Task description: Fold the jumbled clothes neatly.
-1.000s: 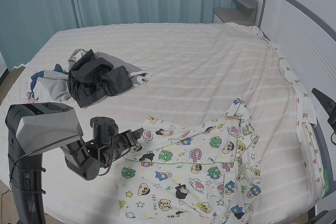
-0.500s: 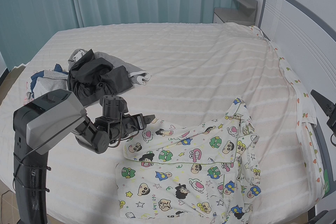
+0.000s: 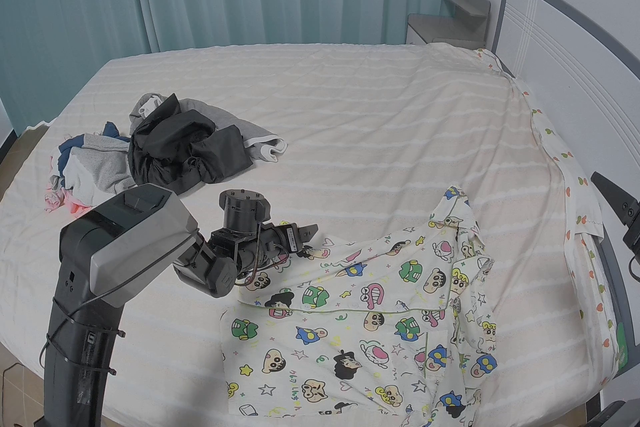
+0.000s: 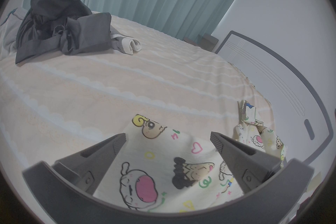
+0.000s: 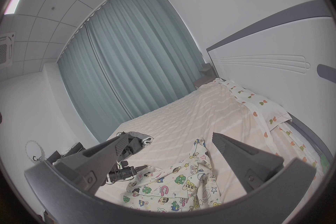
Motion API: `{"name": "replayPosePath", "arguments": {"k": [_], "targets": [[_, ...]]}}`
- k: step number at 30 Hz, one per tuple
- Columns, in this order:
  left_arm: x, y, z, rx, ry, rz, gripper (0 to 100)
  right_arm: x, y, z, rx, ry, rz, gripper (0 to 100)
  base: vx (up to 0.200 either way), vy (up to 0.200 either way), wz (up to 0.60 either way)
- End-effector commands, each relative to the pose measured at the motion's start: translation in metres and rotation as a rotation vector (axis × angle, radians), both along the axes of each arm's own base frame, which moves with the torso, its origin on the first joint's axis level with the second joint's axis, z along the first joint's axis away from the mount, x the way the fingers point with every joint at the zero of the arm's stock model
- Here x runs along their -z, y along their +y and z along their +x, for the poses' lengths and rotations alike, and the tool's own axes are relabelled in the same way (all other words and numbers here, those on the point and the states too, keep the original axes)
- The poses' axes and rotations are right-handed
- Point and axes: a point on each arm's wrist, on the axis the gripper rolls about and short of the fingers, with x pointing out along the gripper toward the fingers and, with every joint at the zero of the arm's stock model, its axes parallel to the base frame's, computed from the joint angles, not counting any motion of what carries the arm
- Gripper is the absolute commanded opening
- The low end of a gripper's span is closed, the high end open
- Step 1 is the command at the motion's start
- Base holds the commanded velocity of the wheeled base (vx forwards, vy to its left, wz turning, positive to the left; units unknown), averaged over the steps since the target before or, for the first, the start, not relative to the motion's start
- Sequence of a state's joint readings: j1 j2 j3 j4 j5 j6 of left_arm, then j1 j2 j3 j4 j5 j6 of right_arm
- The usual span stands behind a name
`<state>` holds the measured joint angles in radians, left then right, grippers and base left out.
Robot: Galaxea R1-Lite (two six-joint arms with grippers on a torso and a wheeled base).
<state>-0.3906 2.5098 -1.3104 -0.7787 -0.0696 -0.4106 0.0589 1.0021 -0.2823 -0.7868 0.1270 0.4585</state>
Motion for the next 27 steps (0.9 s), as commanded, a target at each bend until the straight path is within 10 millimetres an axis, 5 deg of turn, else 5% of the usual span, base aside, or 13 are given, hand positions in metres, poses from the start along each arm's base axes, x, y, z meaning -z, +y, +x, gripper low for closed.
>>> {"name": "replayPosePath", "arguments": {"k": [1,25,26,27], "targets": [[0.007,-0.002,0.004,-0.006,-0.006,0.012,100,-0.001,0.000,0.000,-0.001,-0.004,0.000,100,0.000,0.000,0.00],[0.028,-0.002,0.017,-0.051,-0.053,0.132,100,0.000,0.000,0.000,-0.003,0.001,0.000,100,0.000,0.000,0.00],[0.028,-0.002,0.017,-0.051,-0.053,0.132,0,0.000,0.000,0.000,-0.003,0.001,0.000,100,0.000,0.000,0.00],[0.028,-0.002,0.017,-0.051,-0.053,0.132,0,0.000,0.000,0.000,-0.004,0.001,0.000,100,0.000,0.000,0.00]]}}
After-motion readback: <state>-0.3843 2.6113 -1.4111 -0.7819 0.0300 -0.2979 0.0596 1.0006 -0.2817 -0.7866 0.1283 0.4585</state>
